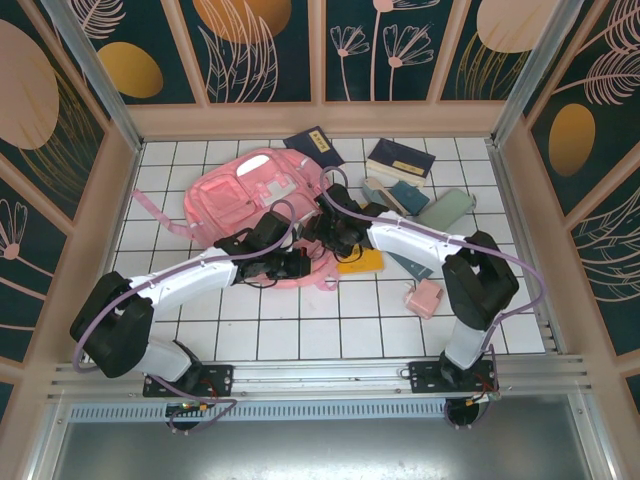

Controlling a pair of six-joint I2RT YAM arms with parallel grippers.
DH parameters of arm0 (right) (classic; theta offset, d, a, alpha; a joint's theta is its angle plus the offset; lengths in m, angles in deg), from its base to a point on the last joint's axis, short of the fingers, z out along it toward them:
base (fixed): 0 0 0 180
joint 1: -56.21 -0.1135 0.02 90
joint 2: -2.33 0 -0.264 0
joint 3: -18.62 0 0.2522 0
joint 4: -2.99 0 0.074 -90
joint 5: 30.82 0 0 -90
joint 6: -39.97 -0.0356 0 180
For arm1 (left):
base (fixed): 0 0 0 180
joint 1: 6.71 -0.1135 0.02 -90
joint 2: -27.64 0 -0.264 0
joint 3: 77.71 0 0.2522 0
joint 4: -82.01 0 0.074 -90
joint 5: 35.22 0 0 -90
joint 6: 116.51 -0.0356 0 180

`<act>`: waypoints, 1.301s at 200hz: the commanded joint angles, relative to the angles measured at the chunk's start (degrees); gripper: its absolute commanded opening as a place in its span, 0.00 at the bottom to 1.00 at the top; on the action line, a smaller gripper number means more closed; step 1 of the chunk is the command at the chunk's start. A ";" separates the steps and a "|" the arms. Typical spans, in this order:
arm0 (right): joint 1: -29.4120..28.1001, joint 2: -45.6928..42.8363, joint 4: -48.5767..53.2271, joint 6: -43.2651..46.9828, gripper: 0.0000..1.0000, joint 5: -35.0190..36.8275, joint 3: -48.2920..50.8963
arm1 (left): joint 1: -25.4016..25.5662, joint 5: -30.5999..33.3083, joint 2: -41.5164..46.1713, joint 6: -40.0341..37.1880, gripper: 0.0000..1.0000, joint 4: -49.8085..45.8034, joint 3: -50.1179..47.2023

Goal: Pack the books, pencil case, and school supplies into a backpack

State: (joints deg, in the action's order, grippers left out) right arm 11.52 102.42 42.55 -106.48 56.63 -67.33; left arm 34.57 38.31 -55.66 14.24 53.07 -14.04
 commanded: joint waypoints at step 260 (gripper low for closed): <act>2.25 -4.84 -4.41 -4.07 0.00 -0.81 8.56 | 0.17 12.90 1.75 -2.86 0.00 -13.07 0.89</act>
State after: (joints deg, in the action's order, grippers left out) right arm 11.94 99.69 38.12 -112.05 52.41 -58.49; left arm 34.92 43.47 -55.29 13.54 49.60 -14.10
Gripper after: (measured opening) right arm 0.069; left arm 0.048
